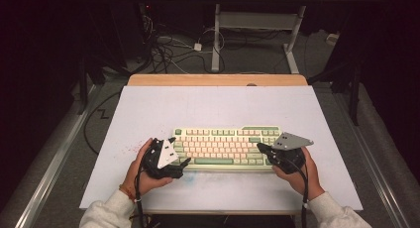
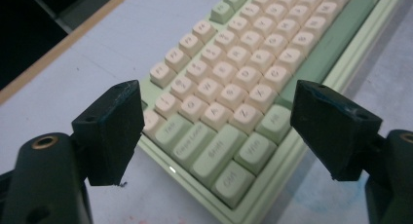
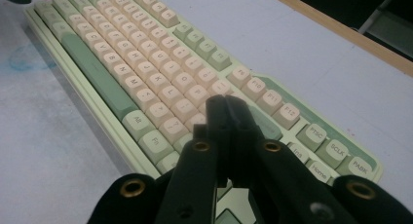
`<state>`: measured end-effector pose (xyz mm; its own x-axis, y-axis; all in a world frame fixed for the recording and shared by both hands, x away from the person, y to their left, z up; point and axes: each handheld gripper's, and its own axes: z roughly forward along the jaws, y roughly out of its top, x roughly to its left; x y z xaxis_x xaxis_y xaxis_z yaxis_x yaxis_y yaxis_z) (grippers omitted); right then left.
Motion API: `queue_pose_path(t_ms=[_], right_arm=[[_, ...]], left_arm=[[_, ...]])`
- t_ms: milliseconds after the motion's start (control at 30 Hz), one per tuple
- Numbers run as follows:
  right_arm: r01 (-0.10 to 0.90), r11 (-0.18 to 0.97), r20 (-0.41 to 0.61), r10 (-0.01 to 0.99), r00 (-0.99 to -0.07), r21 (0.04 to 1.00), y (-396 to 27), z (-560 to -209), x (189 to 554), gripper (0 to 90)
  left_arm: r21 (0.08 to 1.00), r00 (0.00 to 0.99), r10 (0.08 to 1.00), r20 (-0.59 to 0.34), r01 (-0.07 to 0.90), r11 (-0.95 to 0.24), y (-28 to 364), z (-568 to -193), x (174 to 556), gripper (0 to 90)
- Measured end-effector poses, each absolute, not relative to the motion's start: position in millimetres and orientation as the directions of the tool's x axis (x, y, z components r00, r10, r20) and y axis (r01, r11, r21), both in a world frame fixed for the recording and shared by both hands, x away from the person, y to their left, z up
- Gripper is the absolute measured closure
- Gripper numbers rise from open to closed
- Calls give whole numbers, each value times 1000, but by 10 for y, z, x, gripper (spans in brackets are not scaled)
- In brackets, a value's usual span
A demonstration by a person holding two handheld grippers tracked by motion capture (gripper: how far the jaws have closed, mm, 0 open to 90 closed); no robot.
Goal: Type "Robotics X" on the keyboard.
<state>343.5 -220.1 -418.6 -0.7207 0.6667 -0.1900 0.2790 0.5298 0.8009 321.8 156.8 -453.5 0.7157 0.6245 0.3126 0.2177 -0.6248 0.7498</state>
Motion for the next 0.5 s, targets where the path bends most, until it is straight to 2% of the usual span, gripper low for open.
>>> queue_pose_path(t_ms=[500], right_arm=[[285, 574, -201, 637, -744, 767, -1865, -4286, 3665, 900]], left_arm=[[731, 715, 636, 290, 263, -630, 1835, -4674, 3078, 186]])
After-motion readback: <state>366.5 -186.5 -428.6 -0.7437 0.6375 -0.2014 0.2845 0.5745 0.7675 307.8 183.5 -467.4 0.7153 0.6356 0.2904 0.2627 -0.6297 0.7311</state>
